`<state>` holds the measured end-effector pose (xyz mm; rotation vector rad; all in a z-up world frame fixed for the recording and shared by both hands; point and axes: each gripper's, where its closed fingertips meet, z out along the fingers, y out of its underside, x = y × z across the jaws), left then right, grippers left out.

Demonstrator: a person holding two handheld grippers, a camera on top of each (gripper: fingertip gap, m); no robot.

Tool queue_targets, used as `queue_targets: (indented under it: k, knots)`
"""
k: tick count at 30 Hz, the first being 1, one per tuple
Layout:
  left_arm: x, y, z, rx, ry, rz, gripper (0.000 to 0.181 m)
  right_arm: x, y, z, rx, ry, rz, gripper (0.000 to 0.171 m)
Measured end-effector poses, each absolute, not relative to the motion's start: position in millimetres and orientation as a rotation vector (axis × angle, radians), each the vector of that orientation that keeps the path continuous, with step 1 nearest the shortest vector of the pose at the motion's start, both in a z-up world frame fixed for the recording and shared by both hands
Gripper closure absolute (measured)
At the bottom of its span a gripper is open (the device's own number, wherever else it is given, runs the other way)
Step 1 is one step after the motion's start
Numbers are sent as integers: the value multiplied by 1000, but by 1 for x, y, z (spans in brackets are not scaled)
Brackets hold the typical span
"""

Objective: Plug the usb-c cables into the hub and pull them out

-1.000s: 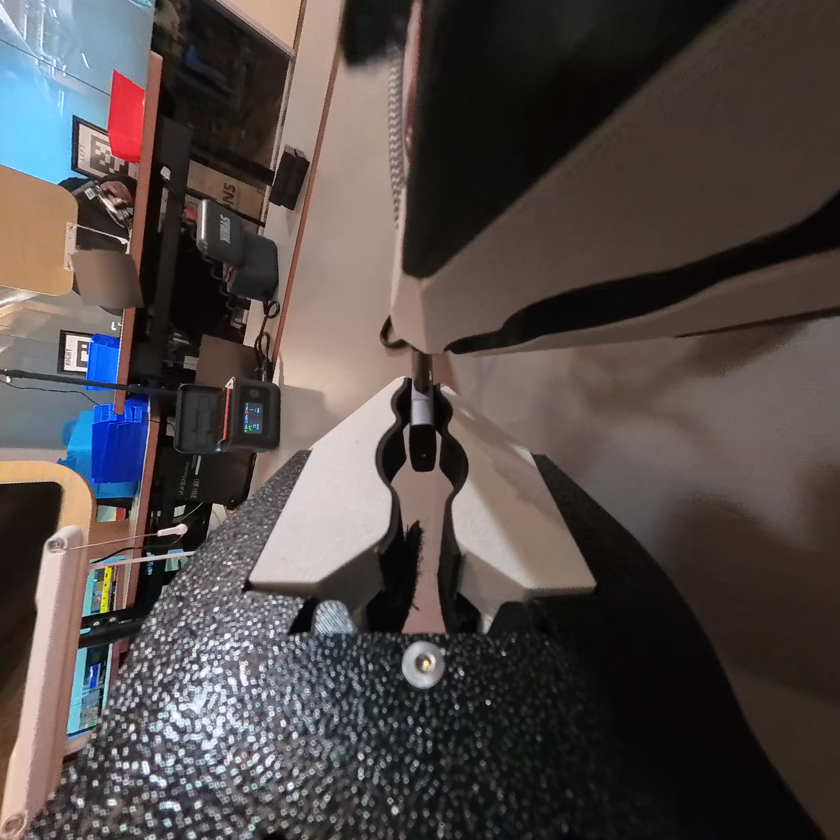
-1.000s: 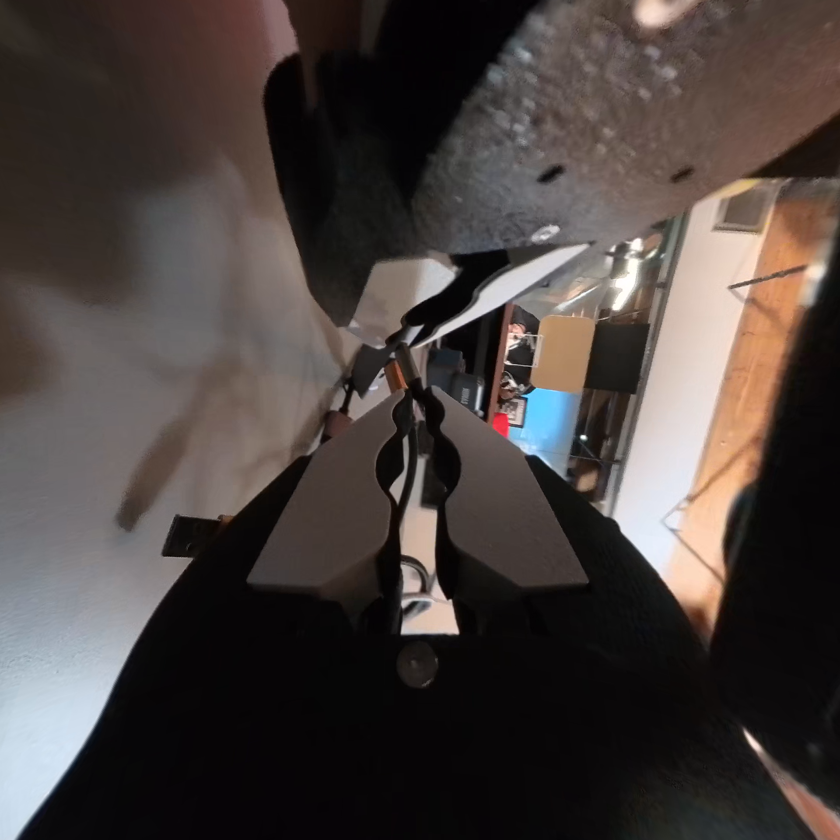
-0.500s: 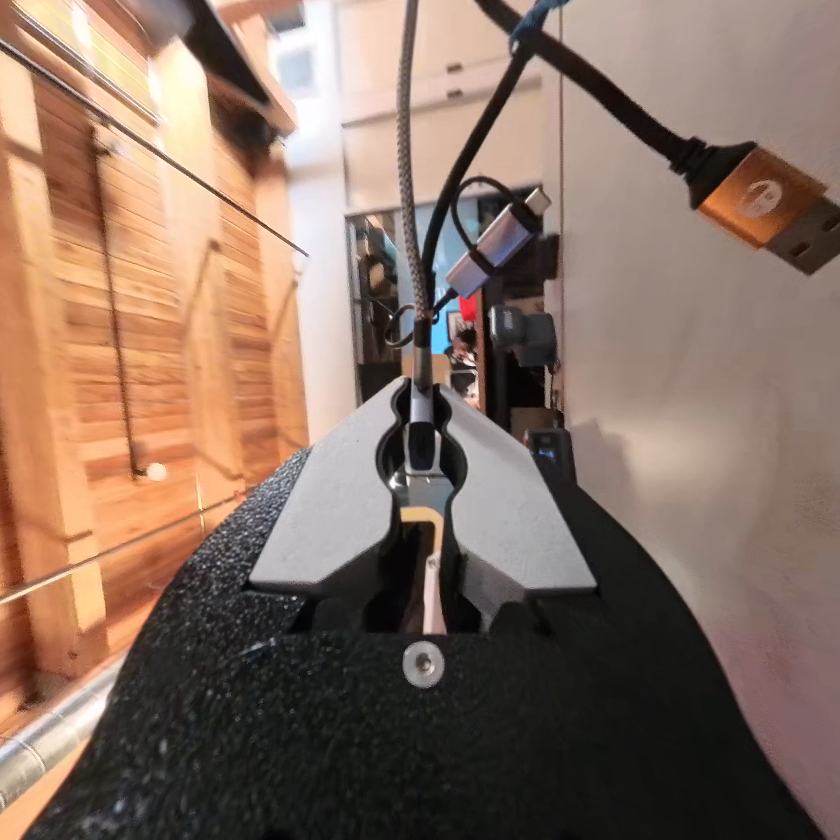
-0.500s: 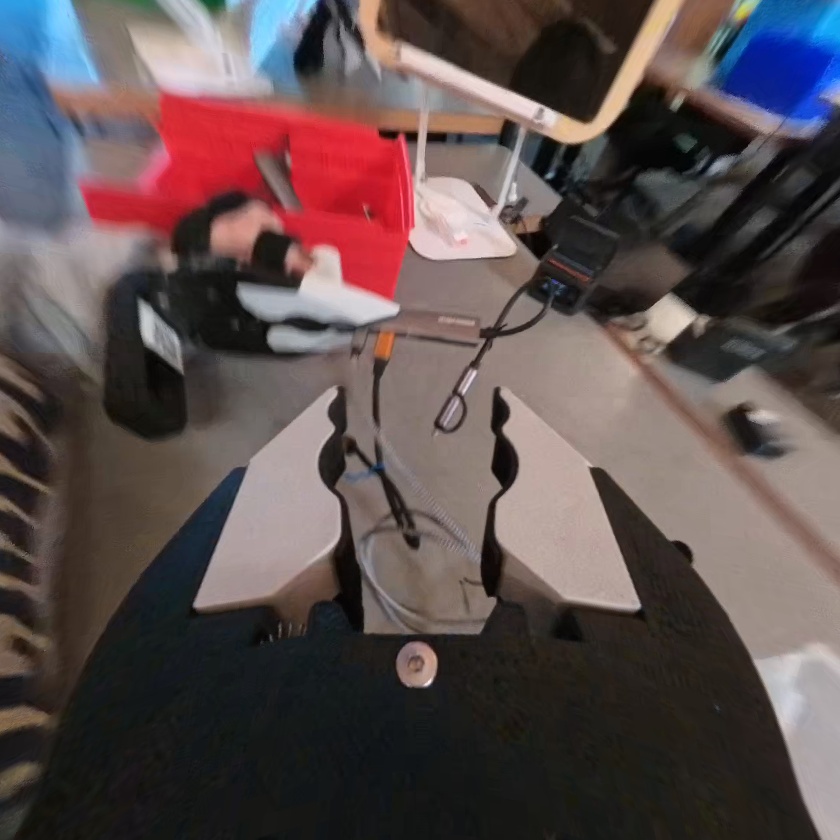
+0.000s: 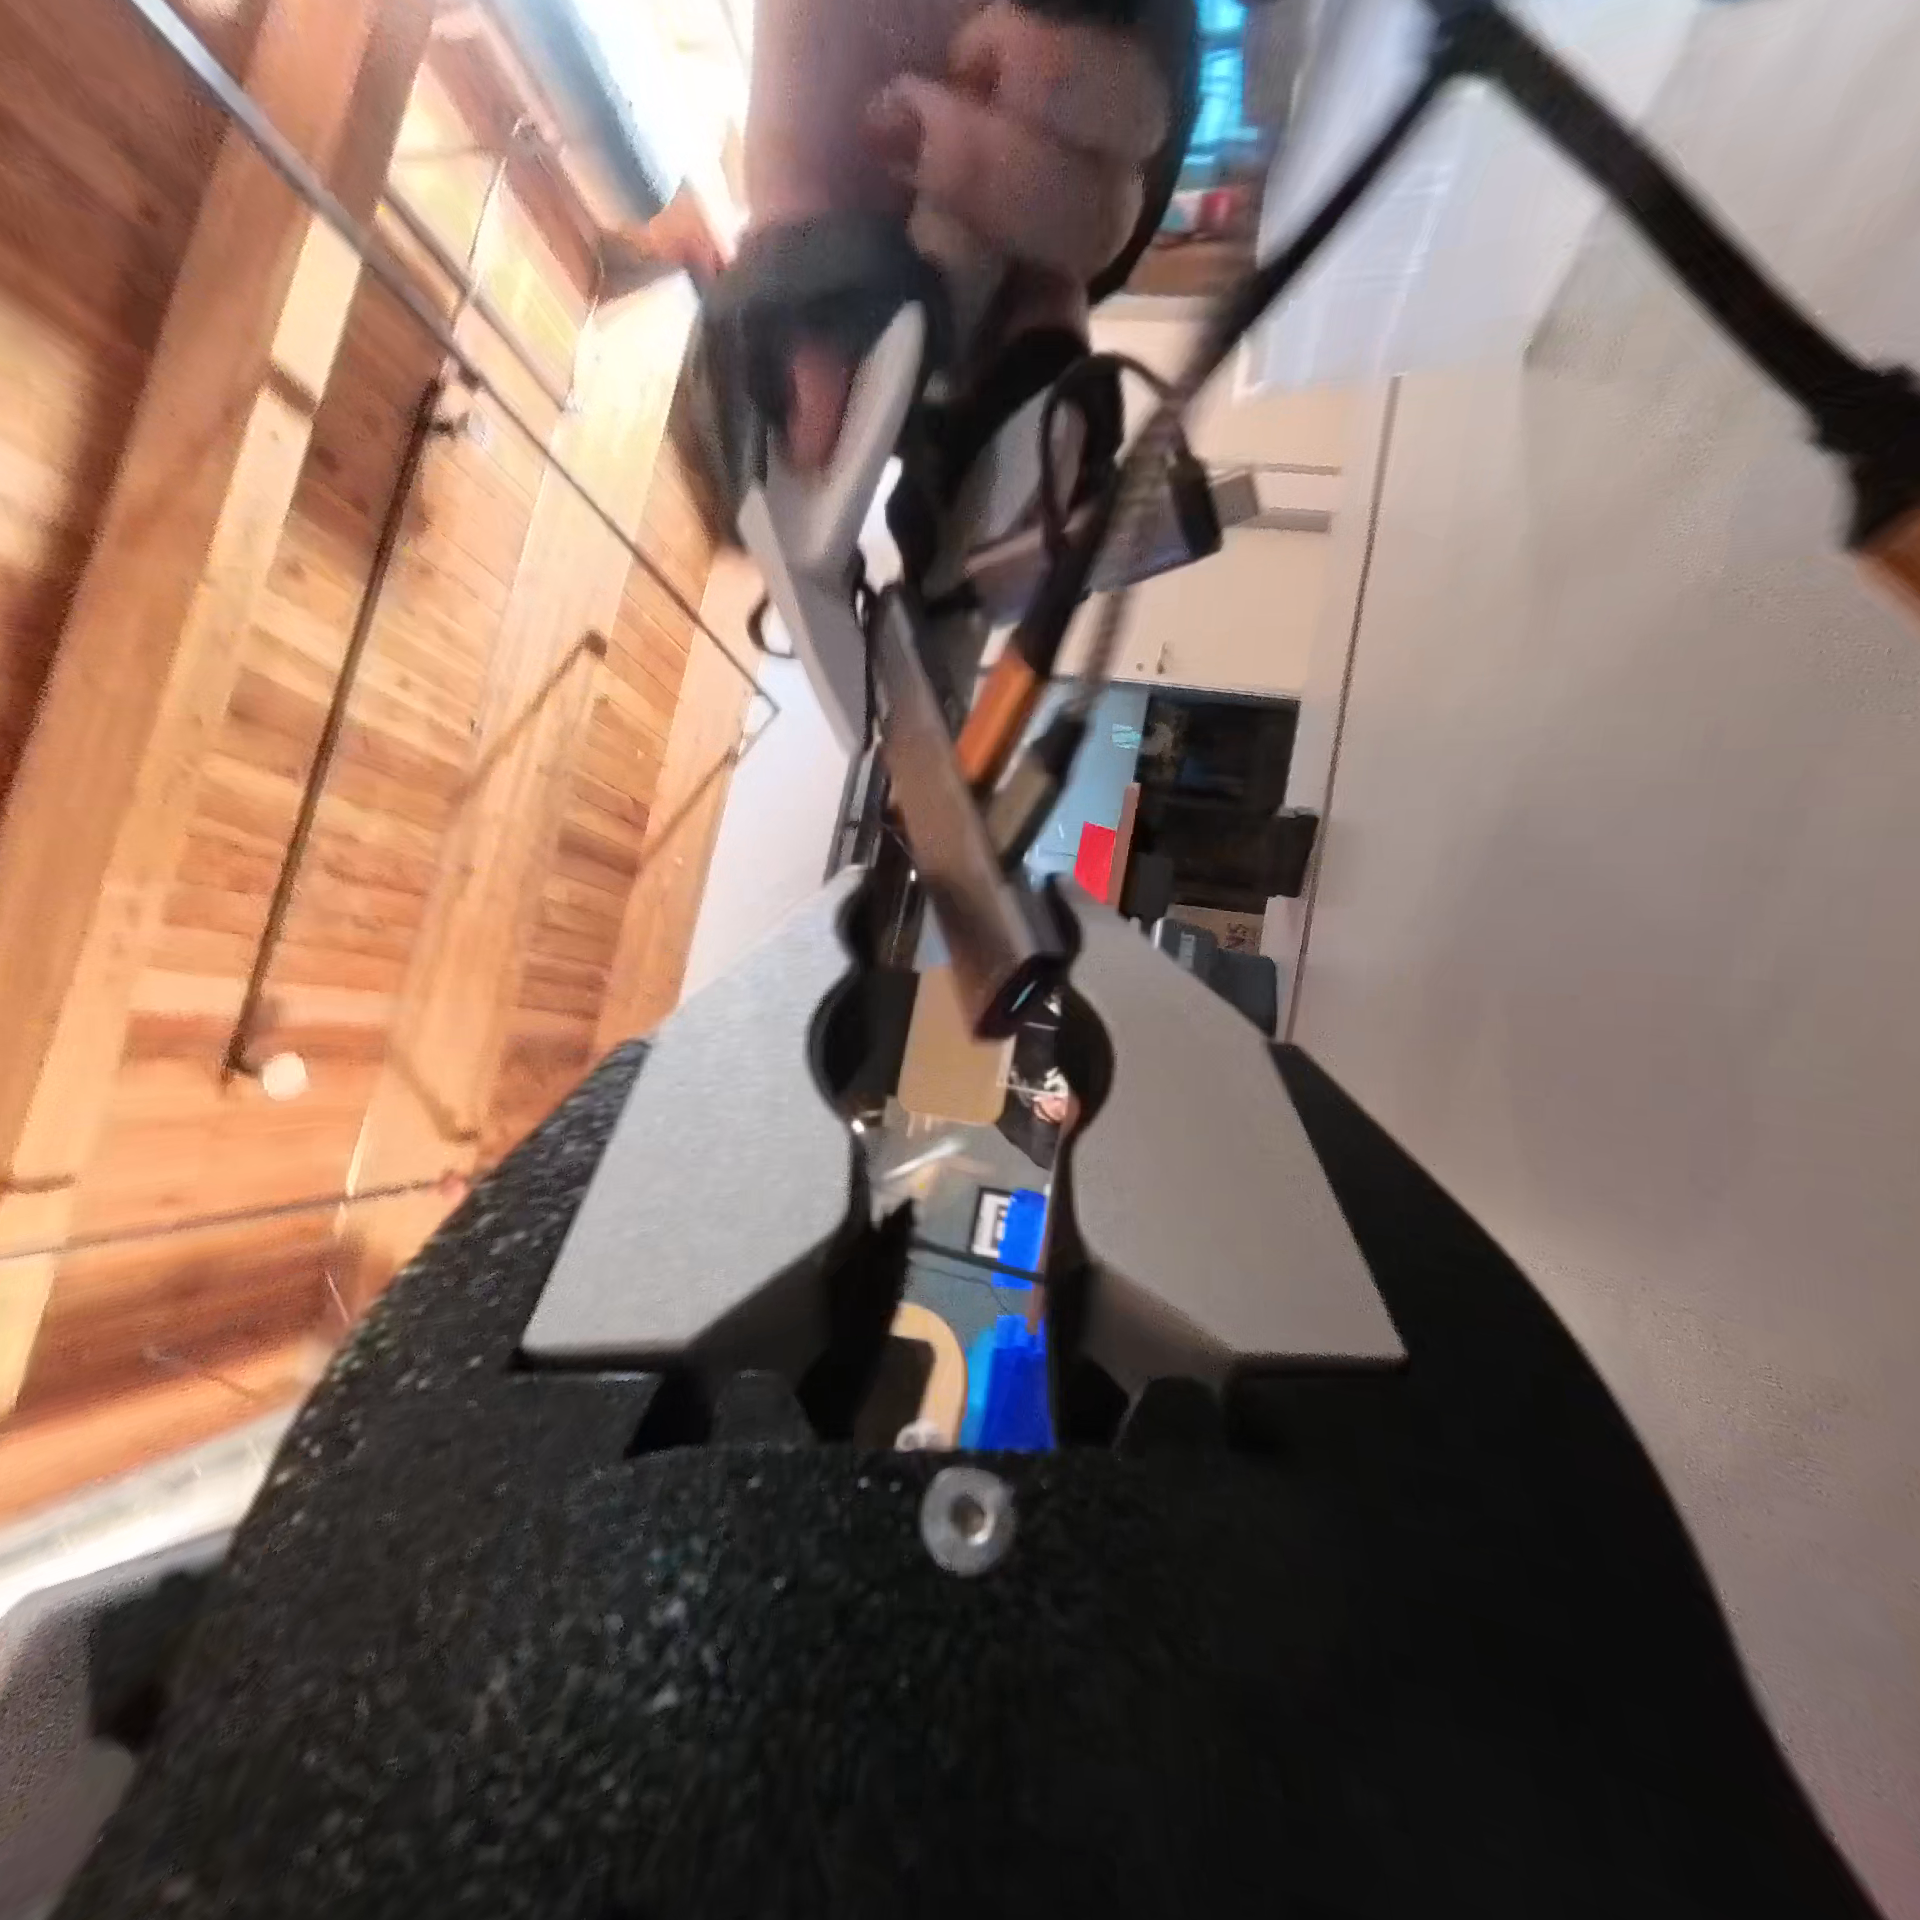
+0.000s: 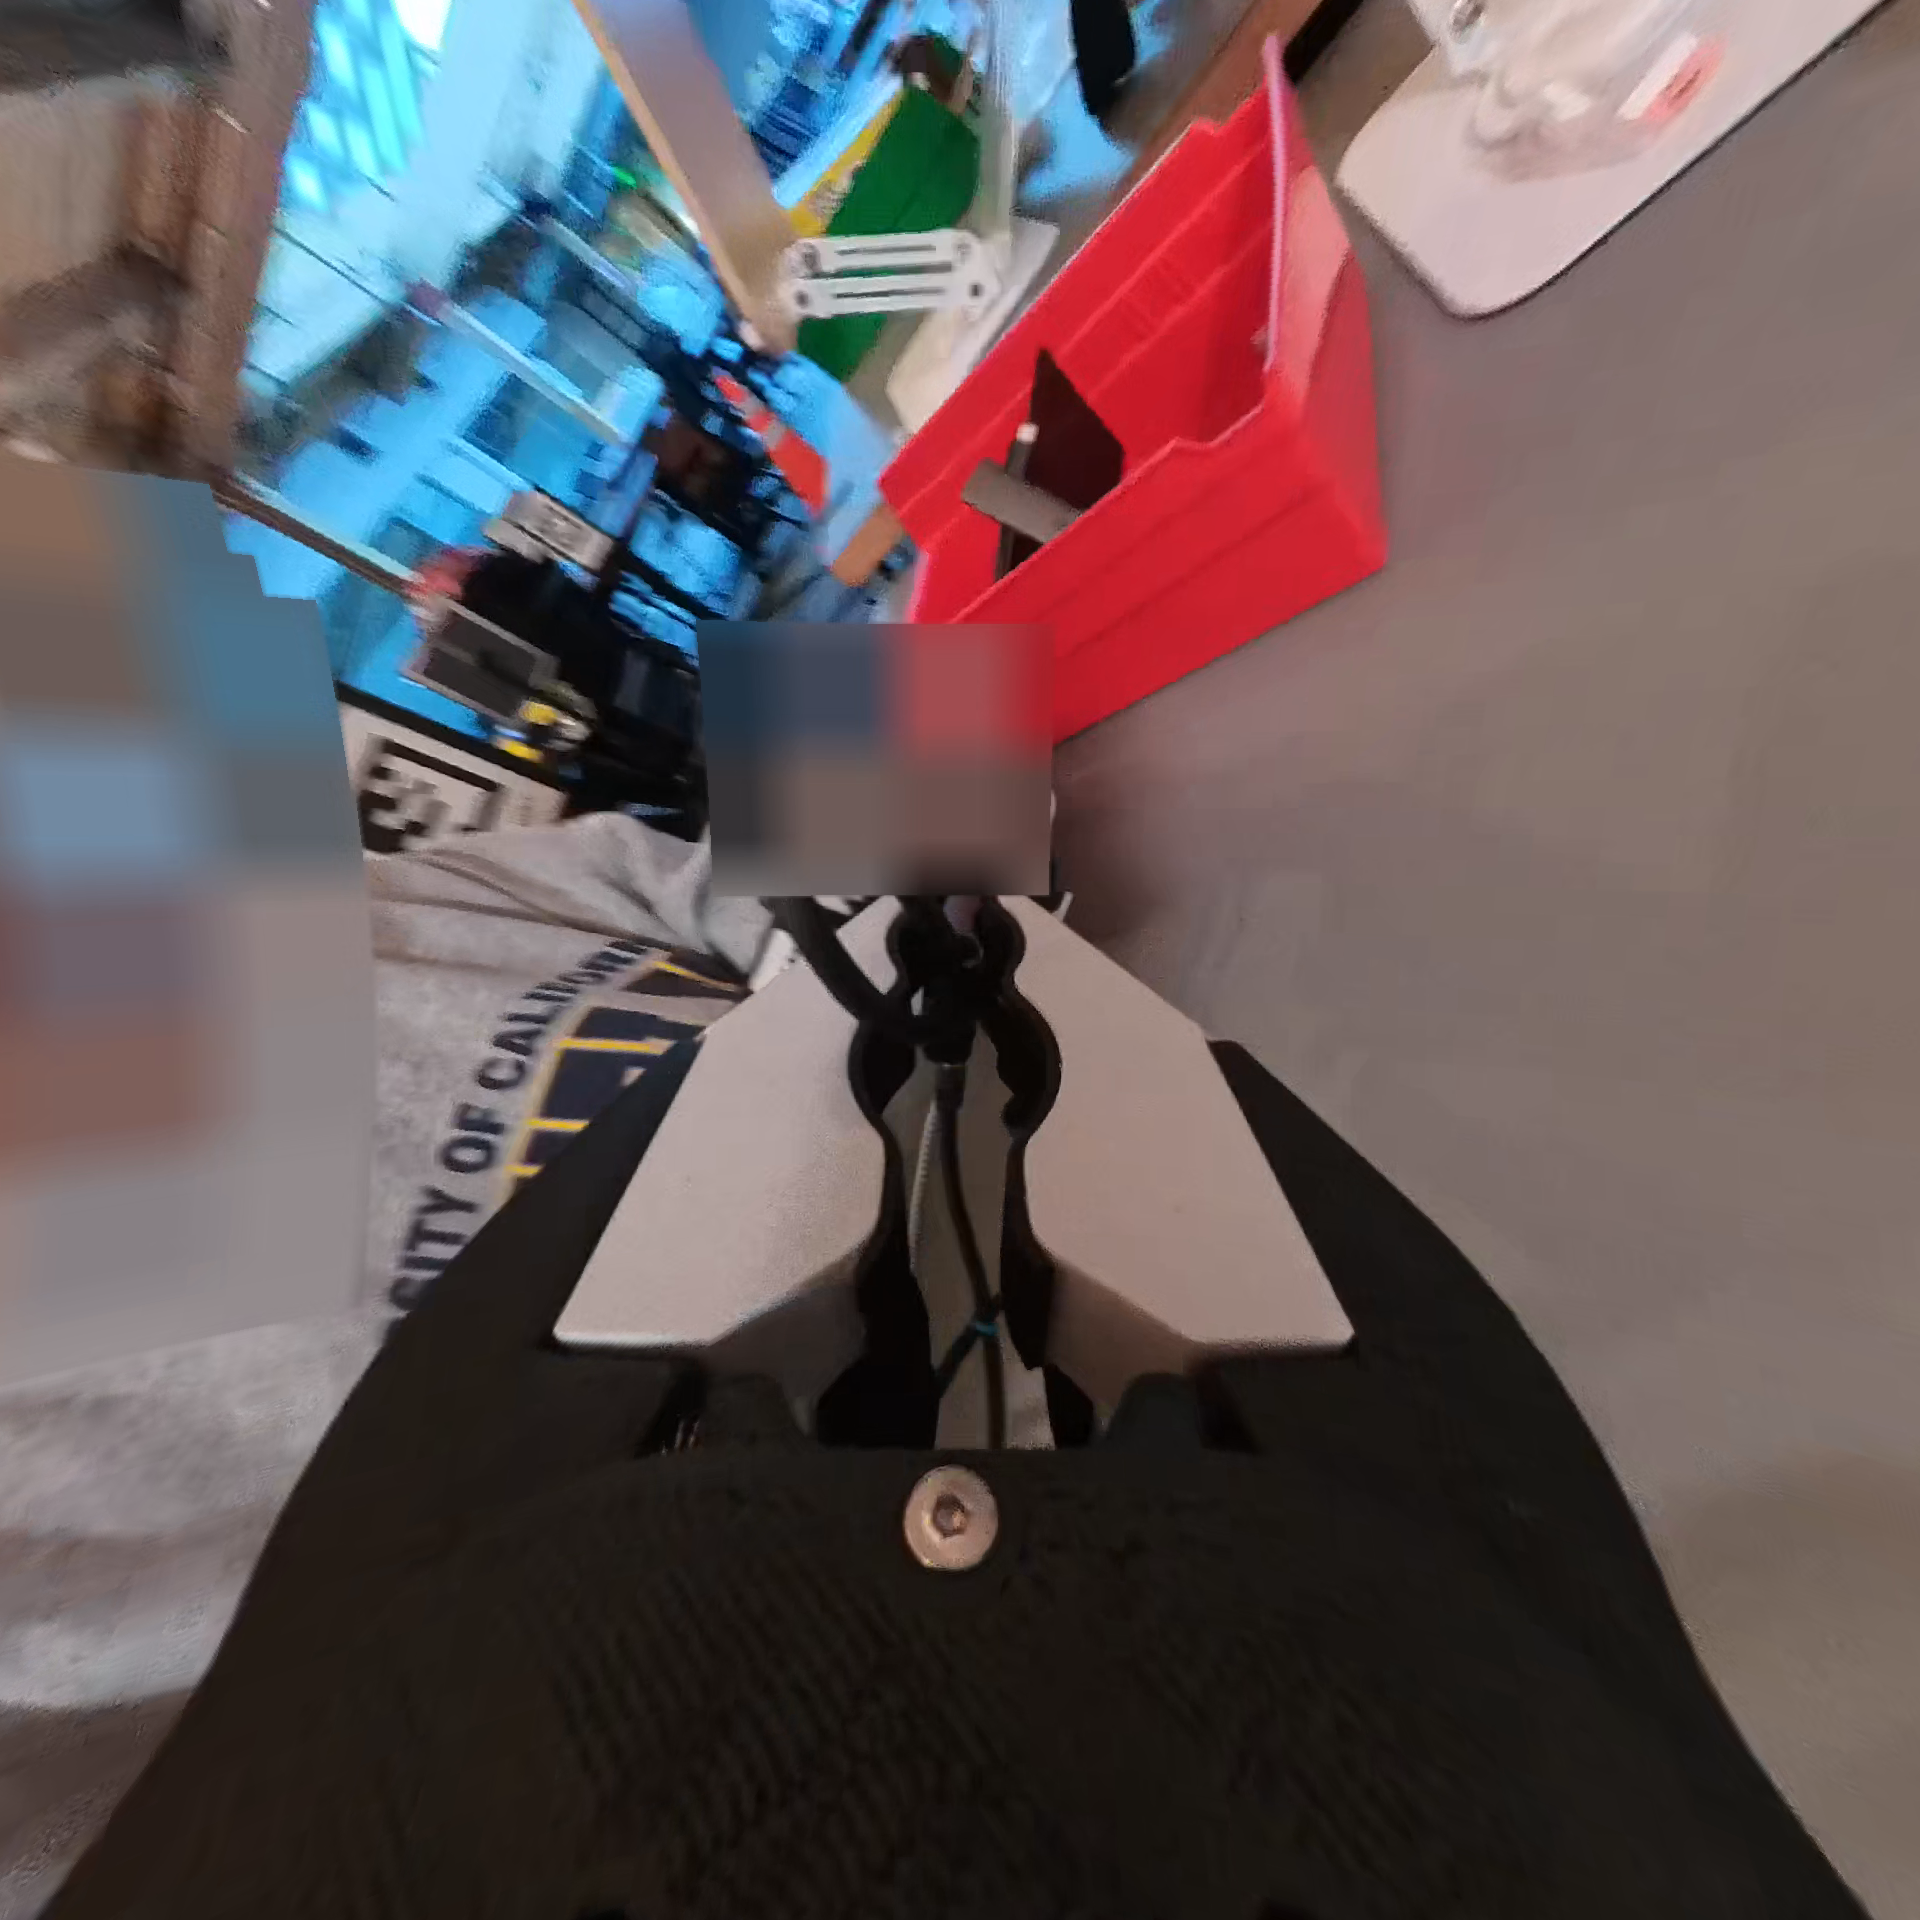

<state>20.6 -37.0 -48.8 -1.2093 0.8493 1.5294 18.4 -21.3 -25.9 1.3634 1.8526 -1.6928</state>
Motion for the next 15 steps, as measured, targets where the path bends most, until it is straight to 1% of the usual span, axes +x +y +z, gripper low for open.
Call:
queue_targets:
  k: [1,3,5,8,12,15]
  knots:
    - [16,-38,-44,-1215,788,1506,140,20,-16,-18,1373,1960,-1695,164]
    - [5,-39,-44,-1271,699,1419,145,24,-1,13,1397,2143,-1740,164]
    - [-5,-42,-42,-1303,630,1371,143,30,17,61,1404,2274,-1838,164]
    - [-21,-46,-43,-1349,548,1358,134,44,46,140,1419,2489,-1985,164]
    - [-29,-46,-45,-1389,507,1342,133,67,80,237,1442,2789,-2093,164]
    - [-31,-44,-49,-1409,510,1341,133,83,104,297,1453,2949,-2134,164]
